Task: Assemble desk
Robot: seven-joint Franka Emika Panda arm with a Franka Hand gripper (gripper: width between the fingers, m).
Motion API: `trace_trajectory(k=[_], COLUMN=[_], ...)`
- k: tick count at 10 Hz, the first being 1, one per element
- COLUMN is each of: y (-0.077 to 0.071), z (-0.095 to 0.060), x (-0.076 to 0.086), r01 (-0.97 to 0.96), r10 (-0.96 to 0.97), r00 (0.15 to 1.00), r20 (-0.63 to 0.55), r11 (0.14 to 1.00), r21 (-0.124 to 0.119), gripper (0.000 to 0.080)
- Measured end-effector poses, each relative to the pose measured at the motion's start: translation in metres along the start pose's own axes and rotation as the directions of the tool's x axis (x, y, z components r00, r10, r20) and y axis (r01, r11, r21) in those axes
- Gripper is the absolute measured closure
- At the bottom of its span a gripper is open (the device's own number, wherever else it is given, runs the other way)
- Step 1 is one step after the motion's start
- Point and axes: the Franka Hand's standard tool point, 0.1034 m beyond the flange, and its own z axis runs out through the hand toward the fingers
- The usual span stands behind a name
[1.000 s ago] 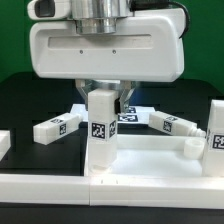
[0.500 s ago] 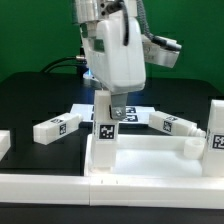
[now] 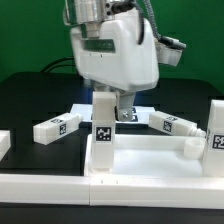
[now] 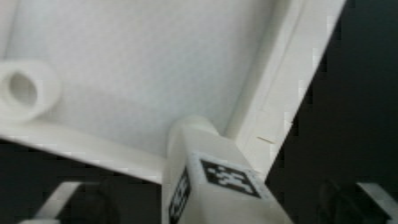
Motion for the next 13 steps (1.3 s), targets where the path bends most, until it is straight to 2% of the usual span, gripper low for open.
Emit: trace_trajectory(k=[1,2,4,5,7,8,9,10,11,12,13], y=[0.001,0.002,0.003,0.004,0.003,0.004,0.003,0.003,0.003,0.003,0.003], z=[0.000,0.001,0.001,0.000,-0.014,-0.013,-0.013,-0.013,-0.013,-0.013,-0.012], x=[-0.002,-0.006,-0.005,-0.002,0.019,0.019,0.018,0.018,0.018,0.018,0.017], r01=[0.150,0.292,0.390,0.517,0.787,0.802,0.787,0.781,0.745,0.702,0.669], r10=[-0.150,-0.292,-0.390,-0.516,-0.788,-0.802,-0.788,-0.781,-0.746,-0.702,-0.669], r00=[0.989,0.956,0.921,0.856,0.616,0.597,0.616,0.624,0.666,0.712,0.743], r20=[0.011,0.018,0.018,0.022,0.012,0.014,0.013,0.013,0.010,0.007,0.005], r11=[0.989,0.956,0.920,0.855,0.615,0.596,0.615,0.623,0.666,0.711,0.742], r21=[-0.007,-0.029,-0.029,-0.034,-0.047,-0.045,-0.045,-0.045,-0.043,-0.043,-0.043], gripper=[0.0179,0.0156,0.0151,0.0151,0.0150,0.0150,0.0150,0.0239,0.0239,0.0441,0.0515])
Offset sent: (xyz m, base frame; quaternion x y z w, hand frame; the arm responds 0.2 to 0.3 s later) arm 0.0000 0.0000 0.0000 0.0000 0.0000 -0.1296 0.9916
